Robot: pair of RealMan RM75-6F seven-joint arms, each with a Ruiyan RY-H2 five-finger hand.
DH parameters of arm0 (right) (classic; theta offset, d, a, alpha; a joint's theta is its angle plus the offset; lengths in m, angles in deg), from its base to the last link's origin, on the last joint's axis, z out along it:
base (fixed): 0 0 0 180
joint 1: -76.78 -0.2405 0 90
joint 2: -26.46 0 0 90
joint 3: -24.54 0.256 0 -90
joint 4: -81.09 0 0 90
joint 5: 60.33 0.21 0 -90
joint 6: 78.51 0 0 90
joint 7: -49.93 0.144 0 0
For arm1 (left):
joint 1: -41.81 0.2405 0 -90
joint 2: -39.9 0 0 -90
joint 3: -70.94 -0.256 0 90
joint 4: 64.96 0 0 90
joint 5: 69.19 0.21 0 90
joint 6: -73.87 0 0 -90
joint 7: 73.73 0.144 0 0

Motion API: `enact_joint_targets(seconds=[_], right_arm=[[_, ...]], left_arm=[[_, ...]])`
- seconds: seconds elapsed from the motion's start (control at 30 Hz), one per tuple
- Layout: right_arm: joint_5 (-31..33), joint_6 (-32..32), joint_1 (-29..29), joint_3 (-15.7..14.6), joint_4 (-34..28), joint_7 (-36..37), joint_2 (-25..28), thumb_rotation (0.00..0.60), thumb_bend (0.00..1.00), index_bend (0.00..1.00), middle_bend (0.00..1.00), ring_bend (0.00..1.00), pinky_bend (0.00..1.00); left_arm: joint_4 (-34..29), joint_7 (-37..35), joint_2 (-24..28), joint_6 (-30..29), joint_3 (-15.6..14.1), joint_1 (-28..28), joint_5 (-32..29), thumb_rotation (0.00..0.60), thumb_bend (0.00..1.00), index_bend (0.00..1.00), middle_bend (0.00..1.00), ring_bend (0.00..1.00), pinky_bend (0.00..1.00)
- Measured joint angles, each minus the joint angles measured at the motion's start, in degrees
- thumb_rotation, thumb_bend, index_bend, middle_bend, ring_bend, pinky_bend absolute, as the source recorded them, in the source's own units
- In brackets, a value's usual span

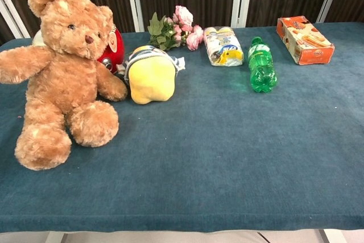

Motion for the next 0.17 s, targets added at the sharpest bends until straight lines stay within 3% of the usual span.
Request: enact_joint_targets(seconds=[0.17], right_arm=[[0.7,-0.6,0.1,0.3,-0.8,-0.4,0.2,0.600,0.12,0.20,0.11,0.13,0.26]], left_arm=[[-2.6,-1.5,1.7,2.8,-0.2,0.0,-2.4,0.600,0.31,0.24,0.13,0.06,0.23]])
